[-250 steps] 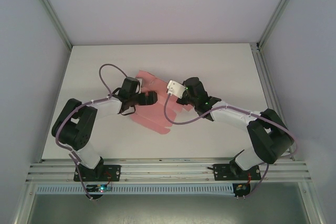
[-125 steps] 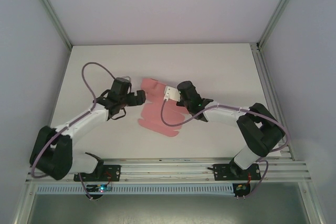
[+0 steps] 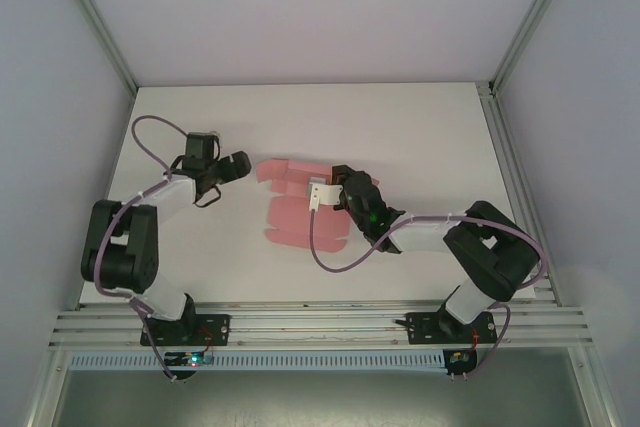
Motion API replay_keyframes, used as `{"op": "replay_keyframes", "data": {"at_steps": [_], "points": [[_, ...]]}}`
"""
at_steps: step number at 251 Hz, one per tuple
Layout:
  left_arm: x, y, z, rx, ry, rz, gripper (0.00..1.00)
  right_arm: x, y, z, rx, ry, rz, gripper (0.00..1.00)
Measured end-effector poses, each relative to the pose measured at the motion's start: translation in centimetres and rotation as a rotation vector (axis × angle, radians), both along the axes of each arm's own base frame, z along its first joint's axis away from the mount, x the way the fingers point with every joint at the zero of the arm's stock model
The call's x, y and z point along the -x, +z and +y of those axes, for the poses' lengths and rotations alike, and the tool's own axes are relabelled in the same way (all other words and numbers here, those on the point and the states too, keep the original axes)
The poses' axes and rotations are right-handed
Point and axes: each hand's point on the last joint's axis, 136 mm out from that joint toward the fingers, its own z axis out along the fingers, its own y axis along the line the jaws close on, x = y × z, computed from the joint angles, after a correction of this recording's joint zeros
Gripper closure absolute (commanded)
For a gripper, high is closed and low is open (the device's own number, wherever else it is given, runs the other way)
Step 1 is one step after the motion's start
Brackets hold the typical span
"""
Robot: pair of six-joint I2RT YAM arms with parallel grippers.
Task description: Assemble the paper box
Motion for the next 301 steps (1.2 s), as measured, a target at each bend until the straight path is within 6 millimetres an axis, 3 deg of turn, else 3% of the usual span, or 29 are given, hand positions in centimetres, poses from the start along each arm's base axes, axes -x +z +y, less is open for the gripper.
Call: {"op": "replay_keyframes", "data": {"at_steps": [26,56,114,172,243,301], "points": [[0.0,0.8,-3.3,0.084,-0.177,-0.088,0.18,-0.1,0.0,-0.1,0.003,-0.005,-0.006,0.92],[2.4,1.4,-7.2,0.119,-0.360,-0.159,0.31,-0.2,-0.4,-0.1,0.010,-0.009,0.001,0.92],[5.9,2.1,-11.6,0.077,-0.552,-0.232,0.38,-0.1,-0.9,-0.2,0.027,-0.010,0.019,0.92],[8.2,0.8,-12.4,0.047,-0.600,-0.234,0.43,0.0,-1.5,-0.3,0.052,-0.014,0.037,0.92],[7.6,-0.2,-13.3,0.042,-0.620,-0.259,0.50,0.5,-1.6,0.2,0.123,0.007,0.010,0.92],[6.7,0.5,-14.0,0.001,-0.626,-0.345,0.54,0.4,-2.6,0.3,0.189,-0.004,-0.016,0.93]]}}
